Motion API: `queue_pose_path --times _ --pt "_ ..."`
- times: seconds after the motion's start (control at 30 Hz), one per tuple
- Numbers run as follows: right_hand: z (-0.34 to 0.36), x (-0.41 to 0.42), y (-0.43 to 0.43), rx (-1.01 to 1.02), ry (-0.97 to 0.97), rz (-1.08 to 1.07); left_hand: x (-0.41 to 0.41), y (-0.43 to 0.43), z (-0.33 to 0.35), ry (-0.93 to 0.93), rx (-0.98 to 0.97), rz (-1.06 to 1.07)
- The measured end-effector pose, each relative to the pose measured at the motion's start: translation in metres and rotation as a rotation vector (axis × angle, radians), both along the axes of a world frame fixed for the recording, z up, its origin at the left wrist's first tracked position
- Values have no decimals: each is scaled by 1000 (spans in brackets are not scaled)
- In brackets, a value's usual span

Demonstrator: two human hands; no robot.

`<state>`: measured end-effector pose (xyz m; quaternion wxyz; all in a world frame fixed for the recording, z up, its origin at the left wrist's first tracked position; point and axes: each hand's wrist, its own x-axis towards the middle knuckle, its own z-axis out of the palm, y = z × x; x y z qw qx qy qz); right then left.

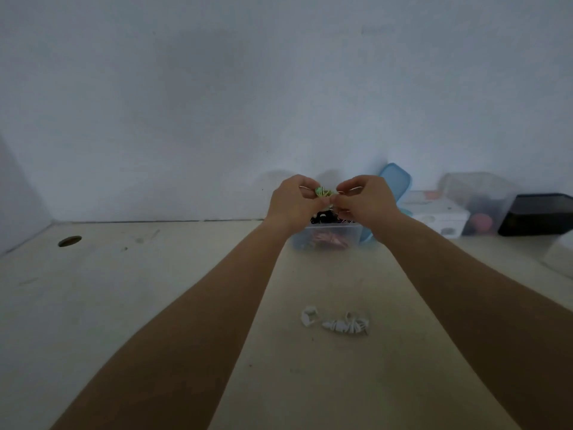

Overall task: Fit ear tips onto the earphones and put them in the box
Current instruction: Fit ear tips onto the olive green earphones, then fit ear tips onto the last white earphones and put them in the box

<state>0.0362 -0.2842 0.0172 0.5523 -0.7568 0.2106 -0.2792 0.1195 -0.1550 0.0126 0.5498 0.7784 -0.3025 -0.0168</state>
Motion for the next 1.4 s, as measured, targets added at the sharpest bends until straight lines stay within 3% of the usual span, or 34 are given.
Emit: queue_pose_path --times 0.13,0.33,0.53,0.67,0.87,0.97,1.1,1.17,1.27,1.4 --pt "8 17 -23 -227 74 -106 17 -29 4 -60 25 19" --pt "5 24 -41 -203 294 31 29 -52 -12 -176 319 26" --pt "-6 5 -44 -117 135 41 27 -21 -18 -259 150 108" --pt "-6 -19 -41 -72 54 39 14 10 -24 -279 159 94" --pt "-13 -59 -9 -185 29 101 -28 47 -29 -386 276 87" --pt "-21 -80 14 -301 141 269 -54 65 -30 -322 395 -48" --pt "-35 -100 41 -642 460 488 -83 84 -45 -215 682 -204" --pt "-41 -111 54 -743 611 519 -99 90 -52 -256 742 -220" --pt "-46 -120 69 -782 608 495 -118 100 -57 -339 685 -194" --pt "-50 -122 80 -707 525 522 -126 121 -57 -275 613 -138"
